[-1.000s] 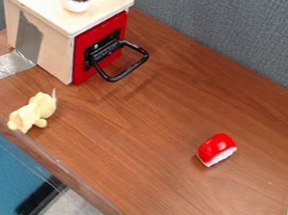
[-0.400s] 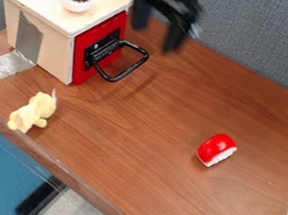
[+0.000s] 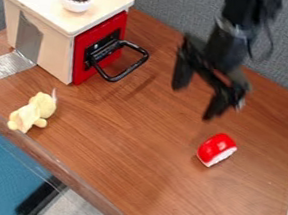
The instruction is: Move the red and white sushi to the left side of the table, next to something else.
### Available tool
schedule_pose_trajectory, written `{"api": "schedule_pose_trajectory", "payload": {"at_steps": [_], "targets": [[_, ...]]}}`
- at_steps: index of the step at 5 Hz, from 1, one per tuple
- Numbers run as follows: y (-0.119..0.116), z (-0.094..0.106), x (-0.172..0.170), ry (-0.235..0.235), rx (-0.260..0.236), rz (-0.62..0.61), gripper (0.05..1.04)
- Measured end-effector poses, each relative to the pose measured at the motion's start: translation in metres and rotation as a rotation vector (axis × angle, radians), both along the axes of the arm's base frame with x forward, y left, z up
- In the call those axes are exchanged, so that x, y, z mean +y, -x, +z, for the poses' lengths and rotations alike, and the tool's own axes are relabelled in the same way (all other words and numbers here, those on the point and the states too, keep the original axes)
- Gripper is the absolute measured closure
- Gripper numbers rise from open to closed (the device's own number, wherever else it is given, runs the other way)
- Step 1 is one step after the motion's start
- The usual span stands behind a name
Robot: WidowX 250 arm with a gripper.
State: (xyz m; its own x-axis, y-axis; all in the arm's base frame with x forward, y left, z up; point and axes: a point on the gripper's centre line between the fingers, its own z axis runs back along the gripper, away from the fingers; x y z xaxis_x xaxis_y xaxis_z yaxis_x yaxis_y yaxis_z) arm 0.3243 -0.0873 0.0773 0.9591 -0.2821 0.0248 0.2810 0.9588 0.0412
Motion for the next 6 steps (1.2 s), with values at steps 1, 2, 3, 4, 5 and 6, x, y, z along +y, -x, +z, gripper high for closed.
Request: {"api": "schedule_pose_trajectory", "payload": {"at_steps": [1,2,3,4,5,6], "targets": [[-0.004,-0.027,-0.012,0.007,-0.017,0.001,0.084],[-0.008,-0.038,-0.026,0.037,-0.054,-0.022,0.084],[-0.006,-0.047,-0.033,0.138,-0.078,-0.035,0.084],[-0.008,-0.052,-0.032,0.206,-0.095,-0.029,0.084],[-0.006,-0.06,-0.027,0.22,-0.119,-0.02,0.084],[-0.005,-0.069,-0.018,0.186,-0.159,0.006,0.084]]}}
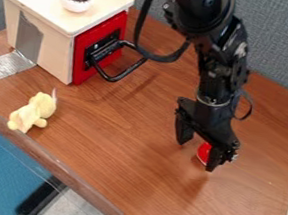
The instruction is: Move the red and white sushi to the left side of the table, next to something else.
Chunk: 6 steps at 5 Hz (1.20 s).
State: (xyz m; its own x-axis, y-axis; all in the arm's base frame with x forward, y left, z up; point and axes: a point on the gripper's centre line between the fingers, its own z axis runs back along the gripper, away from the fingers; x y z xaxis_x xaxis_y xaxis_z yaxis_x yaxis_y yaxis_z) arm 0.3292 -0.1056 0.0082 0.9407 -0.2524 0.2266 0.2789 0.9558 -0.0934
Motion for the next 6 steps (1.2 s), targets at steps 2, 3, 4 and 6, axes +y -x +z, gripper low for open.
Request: {"api": "schedule_pose_trajectory", "payload": {"at_steps": [2,3,4,6], "targets": [[-0.003,0.0,-0.002,-0.009,-0.034,0.002,0.084],[-0.001,-0.002,-0.006,0.011,-0.027,-0.025,0.084],[0.0,-0.01,-0.004,0.011,-0.01,-0.055,0.125],[-0.006,-0.013,-0.004,0.006,-0.008,-0.067,0.565]]}}
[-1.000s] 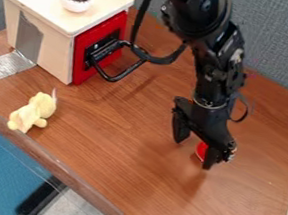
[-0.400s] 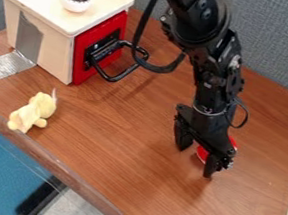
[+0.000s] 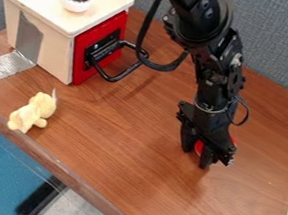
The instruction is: Move the red and white sushi to the left side of the table, next to something else.
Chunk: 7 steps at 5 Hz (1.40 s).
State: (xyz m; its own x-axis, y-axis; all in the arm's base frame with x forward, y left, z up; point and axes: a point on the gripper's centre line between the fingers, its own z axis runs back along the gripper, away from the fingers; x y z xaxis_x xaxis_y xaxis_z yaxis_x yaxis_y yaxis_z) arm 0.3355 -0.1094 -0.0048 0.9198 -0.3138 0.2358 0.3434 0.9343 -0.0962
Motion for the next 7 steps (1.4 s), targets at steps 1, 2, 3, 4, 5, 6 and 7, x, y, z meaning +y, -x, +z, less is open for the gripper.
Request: {"api": "schedule_pose_trajectory", "payload": {"at_steps": [1,2,3,4,5,6,7], "targets": [[0.0,0.0,0.001,-0.008,0.003,0.005,0.586],[0.005,-0.001,0.004,-0.01,0.015,0.0,0.586],[0.013,0.019,0.027,0.015,-0.007,0.037,0.586],[0.038,0.029,0.051,0.016,-0.014,0.055,0.586],[0.066,0.019,0.083,-0.005,0.042,0.099,0.586],[0.093,0.015,0.107,-0.012,0.086,0.132,0.586],[0.112,0.01,0.118,-0.03,0.126,0.139,0.586]]}}
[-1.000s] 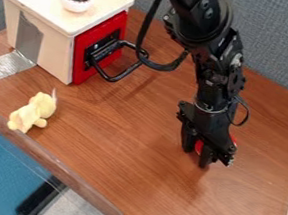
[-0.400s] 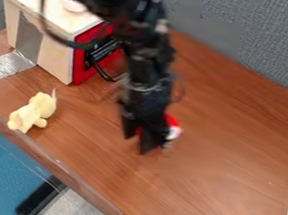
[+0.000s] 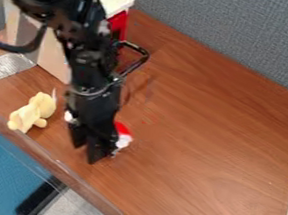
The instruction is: Move the red and white sushi to the left side of the table, next to something else.
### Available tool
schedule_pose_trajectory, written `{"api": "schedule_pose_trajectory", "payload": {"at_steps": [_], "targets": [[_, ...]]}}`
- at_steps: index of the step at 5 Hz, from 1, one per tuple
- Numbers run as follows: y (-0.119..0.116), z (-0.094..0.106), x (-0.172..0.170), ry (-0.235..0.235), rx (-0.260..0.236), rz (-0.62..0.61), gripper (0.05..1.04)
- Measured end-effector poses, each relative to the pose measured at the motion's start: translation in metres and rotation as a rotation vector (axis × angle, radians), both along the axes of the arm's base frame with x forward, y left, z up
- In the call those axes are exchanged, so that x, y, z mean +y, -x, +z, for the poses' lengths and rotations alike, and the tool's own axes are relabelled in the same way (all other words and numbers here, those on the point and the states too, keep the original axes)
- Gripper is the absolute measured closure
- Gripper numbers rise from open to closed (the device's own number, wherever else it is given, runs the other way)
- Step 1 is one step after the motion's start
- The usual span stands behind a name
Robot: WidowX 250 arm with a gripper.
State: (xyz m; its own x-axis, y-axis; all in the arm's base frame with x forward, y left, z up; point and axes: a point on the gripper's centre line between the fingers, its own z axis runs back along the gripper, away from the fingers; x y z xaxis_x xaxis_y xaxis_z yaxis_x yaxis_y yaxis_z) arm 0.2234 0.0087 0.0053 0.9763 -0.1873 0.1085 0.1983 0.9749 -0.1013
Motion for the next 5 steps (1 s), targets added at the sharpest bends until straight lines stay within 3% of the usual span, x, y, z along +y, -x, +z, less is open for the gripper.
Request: {"api": "schedule_pose_trajectory", "payload": {"at_steps": [1,2,3,4,5], "targets": [[0.006,-0.003,0.005,-0.015,0.019,0.01,0.586],[0.011,-0.009,0.007,-0.043,0.064,0.024,0.513],[0.008,-0.008,0.002,-0.076,0.094,0.01,0.205],[0.012,-0.006,-0.001,-0.099,0.122,-0.007,0.073],[0.008,0.027,-0.002,-0.106,0.024,-0.01,0.079]]}}
